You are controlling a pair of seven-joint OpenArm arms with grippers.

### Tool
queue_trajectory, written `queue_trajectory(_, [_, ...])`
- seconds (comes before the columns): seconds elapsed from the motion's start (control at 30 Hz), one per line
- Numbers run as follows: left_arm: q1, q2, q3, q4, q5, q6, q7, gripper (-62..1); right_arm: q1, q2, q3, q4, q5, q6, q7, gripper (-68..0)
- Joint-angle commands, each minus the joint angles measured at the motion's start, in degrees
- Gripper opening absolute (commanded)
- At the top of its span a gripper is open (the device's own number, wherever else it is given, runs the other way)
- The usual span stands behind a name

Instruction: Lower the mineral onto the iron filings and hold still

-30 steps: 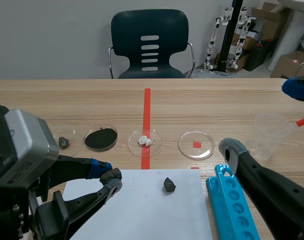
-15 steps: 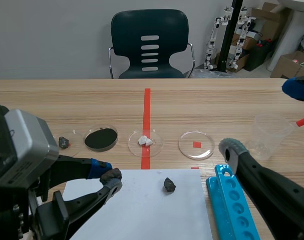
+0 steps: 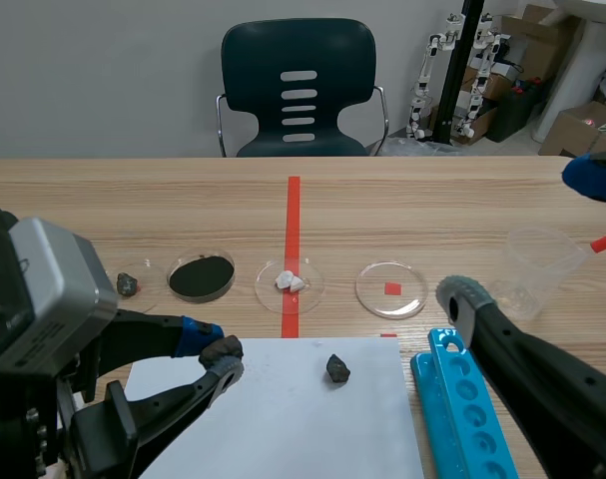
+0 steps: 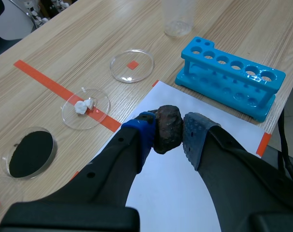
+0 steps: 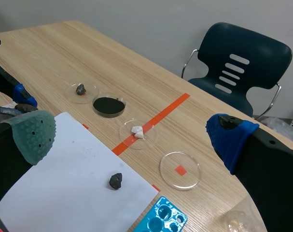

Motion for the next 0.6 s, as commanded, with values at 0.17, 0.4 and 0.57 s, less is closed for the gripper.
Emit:
queue_trajectory(0.17, [0.1, 0.4, 0.2, 0.5, -0.2, 0.0, -1.0, -50.7, 0.1, 0.3, 0.4, 0.7, 0.8, 0.0, 0.6, 0.4])
queue_trajectory(0.4, [-0.2, 0.7, 0.2, 0.5, -1.3, 3.2, 4.9, -50.7, 0.1, 0.3, 0.4, 0.7, 0.8, 0.0, 0.6, 0.4])
queue_trajectory(0.57, [-2.7, 3.7, 0.1, 0.4, -2.3, 4.5, 14.6, -50.7, 0.1, 0.2, 0.4, 0.7, 0.8, 0.0, 0.6, 0.4])
